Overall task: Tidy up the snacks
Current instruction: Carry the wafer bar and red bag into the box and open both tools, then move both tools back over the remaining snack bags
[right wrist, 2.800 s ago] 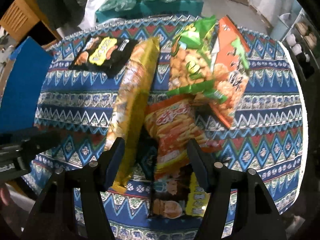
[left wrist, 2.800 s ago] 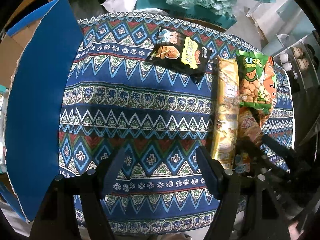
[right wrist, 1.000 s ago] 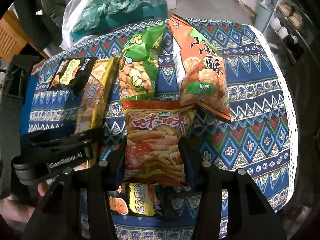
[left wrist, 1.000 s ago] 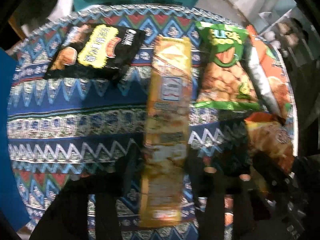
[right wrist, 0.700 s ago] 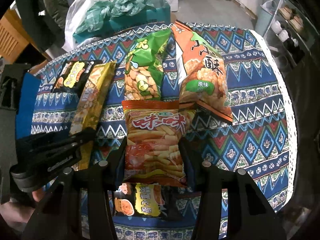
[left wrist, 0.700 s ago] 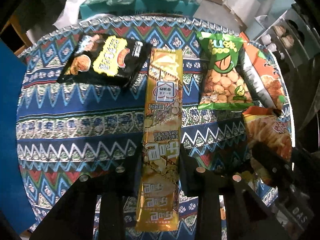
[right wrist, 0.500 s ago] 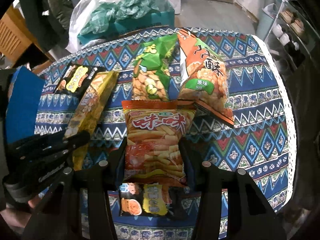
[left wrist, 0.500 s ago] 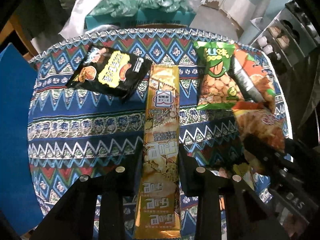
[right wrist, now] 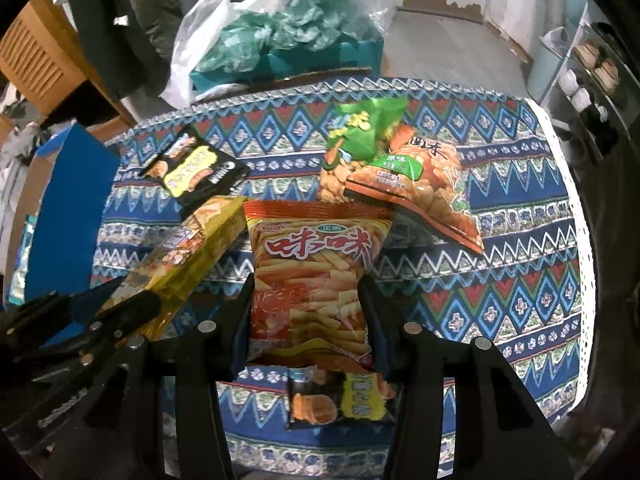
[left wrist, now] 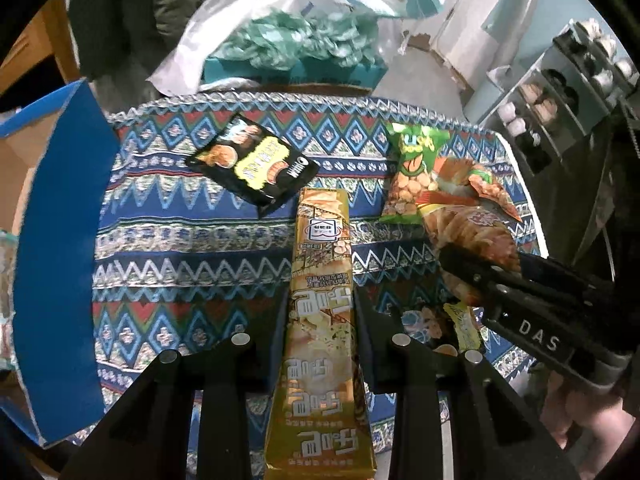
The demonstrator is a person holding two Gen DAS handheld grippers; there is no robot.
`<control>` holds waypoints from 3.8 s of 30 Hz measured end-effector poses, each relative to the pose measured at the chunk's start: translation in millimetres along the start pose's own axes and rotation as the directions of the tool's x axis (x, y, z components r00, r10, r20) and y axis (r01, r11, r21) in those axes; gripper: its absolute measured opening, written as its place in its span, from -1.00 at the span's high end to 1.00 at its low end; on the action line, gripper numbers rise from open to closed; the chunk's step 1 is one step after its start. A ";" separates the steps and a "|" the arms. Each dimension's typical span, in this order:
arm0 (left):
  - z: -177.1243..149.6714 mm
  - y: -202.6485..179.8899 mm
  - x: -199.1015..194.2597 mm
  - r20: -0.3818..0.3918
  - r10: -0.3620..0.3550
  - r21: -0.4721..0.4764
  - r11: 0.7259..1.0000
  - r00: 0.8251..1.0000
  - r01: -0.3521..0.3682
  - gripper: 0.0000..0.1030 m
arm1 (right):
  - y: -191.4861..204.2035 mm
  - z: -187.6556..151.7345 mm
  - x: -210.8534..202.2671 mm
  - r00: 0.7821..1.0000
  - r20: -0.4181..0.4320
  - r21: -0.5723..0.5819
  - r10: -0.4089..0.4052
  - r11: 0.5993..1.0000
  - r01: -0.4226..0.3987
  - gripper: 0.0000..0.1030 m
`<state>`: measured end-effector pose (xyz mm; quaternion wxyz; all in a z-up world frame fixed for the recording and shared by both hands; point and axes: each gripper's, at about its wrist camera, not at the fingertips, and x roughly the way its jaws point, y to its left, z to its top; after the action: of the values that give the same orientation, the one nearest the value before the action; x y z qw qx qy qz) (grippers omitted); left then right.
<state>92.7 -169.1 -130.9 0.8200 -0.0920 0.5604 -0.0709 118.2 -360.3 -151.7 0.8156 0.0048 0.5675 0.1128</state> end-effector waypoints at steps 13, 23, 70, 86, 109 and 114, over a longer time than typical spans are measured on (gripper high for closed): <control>-1.4 33.2 -59.4 0.134 0.021 -0.035 0.999 0.991 -0.016 0.39 | 41.1 6.0 -18.9 0.998 0.036 -0.046 0.057 0.997 -0.055 0.08; -0.1 65.7 -93.8 0.201 0.029 -0.093 0.996 0.979 -0.011 0.39 | 74.1 16.2 -38.0 0.990 0.085 -0.088 0.110 0.991 -0.103 0.08; -45.1 280.0 -134.6 0.229 0.181 -0.460 0.886 0.956 -0.058 0.37 | 346.6 23.3 16.0 0.975 -0.071 -0.416 0.212 0.882 -0.222 0.06; -45.2 277.7 -136.3 0.217 0.185 -0.461 0.885 0.958 -0.066 0.06 | 330.4 32.9 10.4 0.976 -0.048 -0.364 0.212 0.906 -0.215 -0.23; -32.0 190.8 -115.8 0.179 0.123 -0.280 0.957 0.976 -0.069 -0.15 | 239.0 26.4 -15.0 0.994 0.000 -0.280 0.110 0.954 -0.105 -0.37; -31.4 164.8 -107.2 0.162 0.113 -0.225 0.971 0.980 -0.075 -0.26 | 212.2 22.3 -20.9 0.996 0.007 -0.256 0.089 0.963 -0.084 -0.37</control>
<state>26.9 12.5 -82.9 0.8532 -0.1605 0.4948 0.0382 94.2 -154.8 -95.5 0.8090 -0.0745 0.5399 0.2204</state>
